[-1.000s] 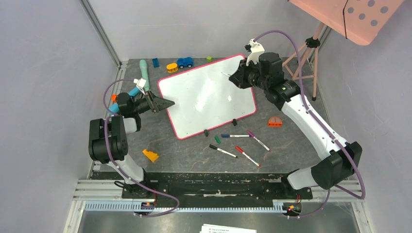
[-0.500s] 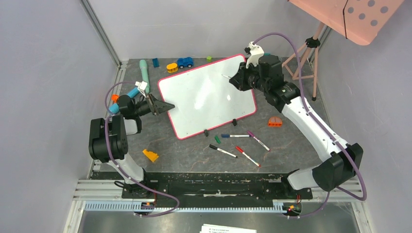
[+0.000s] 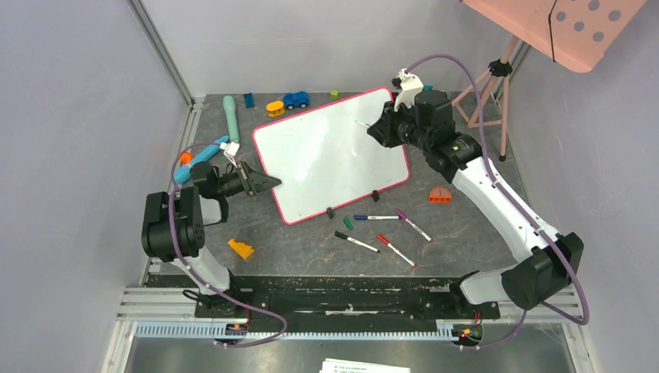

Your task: Write a sentence on the whiteboard

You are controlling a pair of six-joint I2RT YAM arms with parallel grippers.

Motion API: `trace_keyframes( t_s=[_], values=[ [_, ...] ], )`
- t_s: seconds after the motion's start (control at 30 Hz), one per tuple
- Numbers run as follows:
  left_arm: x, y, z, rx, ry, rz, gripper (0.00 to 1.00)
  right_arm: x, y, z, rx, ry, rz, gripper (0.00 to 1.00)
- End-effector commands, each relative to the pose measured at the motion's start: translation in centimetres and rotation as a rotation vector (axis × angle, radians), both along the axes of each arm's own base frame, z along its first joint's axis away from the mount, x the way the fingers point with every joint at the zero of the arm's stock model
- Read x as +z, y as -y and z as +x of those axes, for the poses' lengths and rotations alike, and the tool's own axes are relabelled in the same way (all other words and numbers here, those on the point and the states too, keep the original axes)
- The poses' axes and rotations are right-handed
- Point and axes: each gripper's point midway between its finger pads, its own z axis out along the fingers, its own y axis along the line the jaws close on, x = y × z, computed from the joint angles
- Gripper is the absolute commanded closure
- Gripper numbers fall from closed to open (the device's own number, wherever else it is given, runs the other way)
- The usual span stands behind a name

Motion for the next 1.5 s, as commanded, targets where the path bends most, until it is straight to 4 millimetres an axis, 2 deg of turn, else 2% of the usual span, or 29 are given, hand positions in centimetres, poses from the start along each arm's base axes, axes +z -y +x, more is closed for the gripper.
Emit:
trace_keyframes(
  t_s=[0.0, 0.07, 0.27, 0.77, 0.9, 1.07, 1.47],
  values=[
    [0.7, -0.1, -0.1, -0.001, 0.093, 0.046, 0.71, 2.1, -0.1, -0.2, 0.014, 0.075, 0.020, 1.00],
    [0.6, 0.0, 0.0, -0.011, 0.088, 0.044, 0.71, 2.2, -0.2, -0.3, 0.016, 0.077, 0.022, 1.00],
    [1.0, 0.2, 0.1, -0.067, 0.114, 0.029, 0.61, 2.4, -0.2, -0.4, 0.017, 0.079, 0.025, 1.00],
    [1.4, 0.8, 1.5, -0.102, 0.136, 0.027, 0.62, 2.7, -0.4, -0.1, 0.018, 0.089, 0.022, 1.00],
    [1.5, 0.9, 1.5, -0.102, 0.140, 0.027, 0.71, 2.8, -0.4, 0.0, 0.018, 0.095, 0.025, 1.00],
    [1.6, 0.9, 1.3, -0.099, 0.152, 0.034, 0.97, 3.0, -0.5, 0.4, 0.011, 0.104, 0.031, 1.00],
    [0.8, 0.9, 1.2, -0.089, 0.101, 0.040, 0.98, 2.4, -0.3, 0.2, 0.013, 0.106, 0.023, 1.00]
  ],
)
